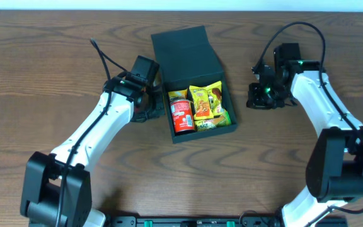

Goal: Pack container

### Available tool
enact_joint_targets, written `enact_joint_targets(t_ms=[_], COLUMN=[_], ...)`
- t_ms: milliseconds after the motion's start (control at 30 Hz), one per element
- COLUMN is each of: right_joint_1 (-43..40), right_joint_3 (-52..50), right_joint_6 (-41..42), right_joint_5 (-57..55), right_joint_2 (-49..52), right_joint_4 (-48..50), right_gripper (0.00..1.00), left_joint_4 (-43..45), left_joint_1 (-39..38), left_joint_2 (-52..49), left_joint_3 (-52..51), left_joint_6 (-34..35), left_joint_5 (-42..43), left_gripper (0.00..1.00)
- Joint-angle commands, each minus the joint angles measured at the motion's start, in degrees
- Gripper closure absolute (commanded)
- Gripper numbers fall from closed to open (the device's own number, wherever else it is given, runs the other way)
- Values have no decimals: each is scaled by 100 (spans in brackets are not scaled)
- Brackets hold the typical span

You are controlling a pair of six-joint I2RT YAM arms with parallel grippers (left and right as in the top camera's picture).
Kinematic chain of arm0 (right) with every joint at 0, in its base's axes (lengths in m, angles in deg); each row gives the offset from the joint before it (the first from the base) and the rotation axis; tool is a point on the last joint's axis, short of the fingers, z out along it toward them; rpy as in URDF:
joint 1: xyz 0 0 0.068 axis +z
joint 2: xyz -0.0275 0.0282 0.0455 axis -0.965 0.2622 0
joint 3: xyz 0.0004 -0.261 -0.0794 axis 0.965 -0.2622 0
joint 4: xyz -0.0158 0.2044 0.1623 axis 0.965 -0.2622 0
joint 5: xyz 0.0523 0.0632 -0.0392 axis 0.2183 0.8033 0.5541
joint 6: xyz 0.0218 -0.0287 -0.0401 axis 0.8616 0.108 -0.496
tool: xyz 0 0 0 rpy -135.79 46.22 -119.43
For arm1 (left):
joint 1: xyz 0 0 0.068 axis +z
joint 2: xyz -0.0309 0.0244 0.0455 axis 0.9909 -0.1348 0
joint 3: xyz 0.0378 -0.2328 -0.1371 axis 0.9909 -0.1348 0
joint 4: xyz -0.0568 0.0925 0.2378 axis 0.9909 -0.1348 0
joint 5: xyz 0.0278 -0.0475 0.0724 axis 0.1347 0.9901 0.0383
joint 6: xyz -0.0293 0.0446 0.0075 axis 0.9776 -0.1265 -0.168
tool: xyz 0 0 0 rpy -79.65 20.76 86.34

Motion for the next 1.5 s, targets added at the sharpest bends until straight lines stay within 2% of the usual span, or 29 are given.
enact_joint_targets(t_ms=[0,200,467,867,1300,1467], right_joint_1=[42,306,662,813,841,518], right_joint_3=[-39,-39,-42,-42,-39,122], right_joint_6=[-105,-98,50,133,199,133], right_joint_5=[396,831,835,835,531,264], right_joint_2=[-61,-59,-59,-59,-59,-61], right_joint_4=[26,149,190,-46,17,7], right_gripper=[98,98,98,98,99,99], left_joint_4=[125,577,1207,2264,2277,2258], left_joint_1=[4,4,7,9,68,361], left_joint_2=[-155,-442,-911,-1193,-1187,-831], left_joint_3=[-44,-44,-44,-42,-39,-7], left_joint_6=[46,44,39,-463,-780,-960], left_joint_5=[70,72,66,-22,-68,-101], left_gripper=[94,94,94,94,94,94])
